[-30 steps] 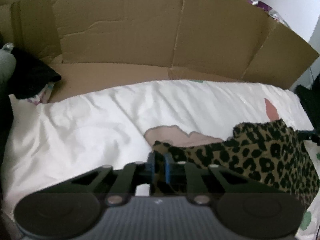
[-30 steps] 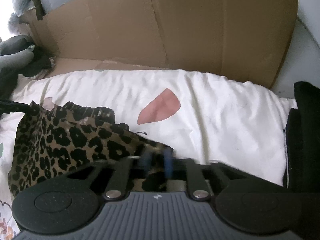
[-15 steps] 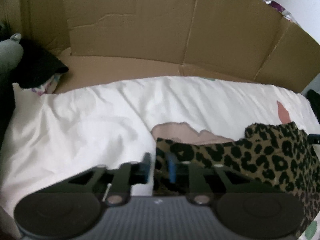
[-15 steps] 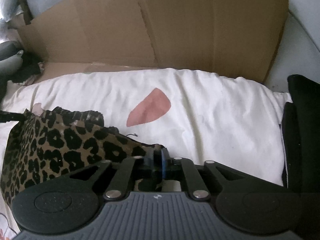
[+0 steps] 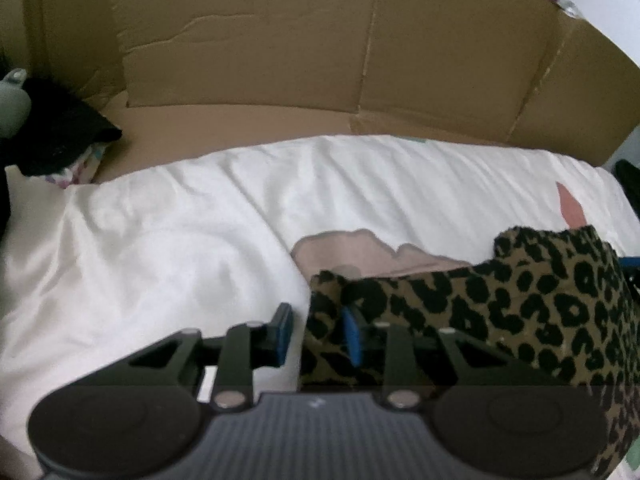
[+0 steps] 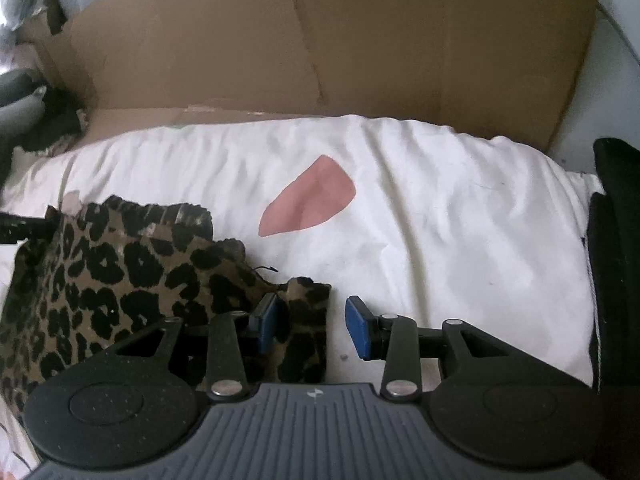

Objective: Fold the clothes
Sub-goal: 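Close both grippers on the folded skirt edge again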

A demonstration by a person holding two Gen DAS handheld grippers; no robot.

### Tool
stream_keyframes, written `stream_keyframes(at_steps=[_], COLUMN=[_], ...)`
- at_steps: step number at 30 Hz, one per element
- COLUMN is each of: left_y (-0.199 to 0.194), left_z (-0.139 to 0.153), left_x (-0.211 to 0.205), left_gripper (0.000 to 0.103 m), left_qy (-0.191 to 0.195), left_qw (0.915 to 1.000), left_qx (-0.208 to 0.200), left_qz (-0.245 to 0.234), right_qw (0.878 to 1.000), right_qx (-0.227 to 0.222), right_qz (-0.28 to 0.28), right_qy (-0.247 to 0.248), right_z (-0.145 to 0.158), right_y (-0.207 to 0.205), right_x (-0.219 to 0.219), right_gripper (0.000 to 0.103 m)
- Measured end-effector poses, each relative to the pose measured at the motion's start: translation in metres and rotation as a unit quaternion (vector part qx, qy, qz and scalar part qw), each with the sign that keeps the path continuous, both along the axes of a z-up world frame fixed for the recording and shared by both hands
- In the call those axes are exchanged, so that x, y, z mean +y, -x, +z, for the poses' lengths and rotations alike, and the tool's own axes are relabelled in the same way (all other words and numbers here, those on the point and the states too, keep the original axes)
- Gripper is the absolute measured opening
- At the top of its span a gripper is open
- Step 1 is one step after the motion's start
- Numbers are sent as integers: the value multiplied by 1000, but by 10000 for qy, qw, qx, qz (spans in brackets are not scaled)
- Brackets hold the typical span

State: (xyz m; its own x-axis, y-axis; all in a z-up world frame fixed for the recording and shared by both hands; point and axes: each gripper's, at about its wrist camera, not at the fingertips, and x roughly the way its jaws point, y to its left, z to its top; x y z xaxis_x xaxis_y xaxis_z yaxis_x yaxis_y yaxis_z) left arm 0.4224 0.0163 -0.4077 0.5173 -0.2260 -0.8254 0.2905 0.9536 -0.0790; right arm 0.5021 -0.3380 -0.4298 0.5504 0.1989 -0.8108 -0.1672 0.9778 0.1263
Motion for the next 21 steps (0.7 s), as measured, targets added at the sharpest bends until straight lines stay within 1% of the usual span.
stream_keyframes(at_steps=[2, 3, 4, 5, 6, 7, 9, 11, 15, 17, 19, 21], left_y=[1, 2, 2, 4, 5, 7, 10, 12, 19, 22, 22, 25], left_z=[0, 0, 0, 0, 1, 1, 5, 11, 33, 44, 54, 64], left_x=[-3, -4, -6, -6, -7, -7, -6, -2, 4, 7, 11, 11], left_gripper=[29, 27, 22, 17, 13, 11, 8, 8, 7, 7, 7, 7], left_qy=[-43, -75, -107, -130, -153, -162, -155, -98, 0, 50, 190, 205], left_qw=[10000, 9999, 9998, 9997, 9996, 9995, 9994, 9994, 9986, 9980, 9979, 9973], left_qx=[-32, -52, -72, -114, -155, -192, -266, -324, -529, -630, -611, -693], left_qz=[-40, -80, -119, -149, -178, -174, -139, -55, 17, 54, 136, 134], right_qw=[10000, 10000, 9999, 9998, 9997, 9995, 9995, 9995, 9989, 9981, 9966, 9953], right_qx=[-32, -54, -75, -81, -86, -105, -164, -238, -452, -547, -642, -701], right_qz=[-6, 41, 103, 183, 242, 271, 237, 145, -132, -243, -394, -489], right_qy=[26, 39, 49, 23, 37, 100, 154, 172, 30, -112, -344, -465], right_z=[-2, -2, -2, -2, -1, 0, 5, 11, 30, 40, 50, 57], right_y=[0, 0, 1, 1, 1, 1, 3, 6, 16, 22, 29, 35], right_x=[2, 3, 4, 5, 7, 9, 9, 7, -7, -14, -21, -25], right_gripper=[44, 38, 28, 21, 17, 12, 8, 7, 7, 7, 7, 7])
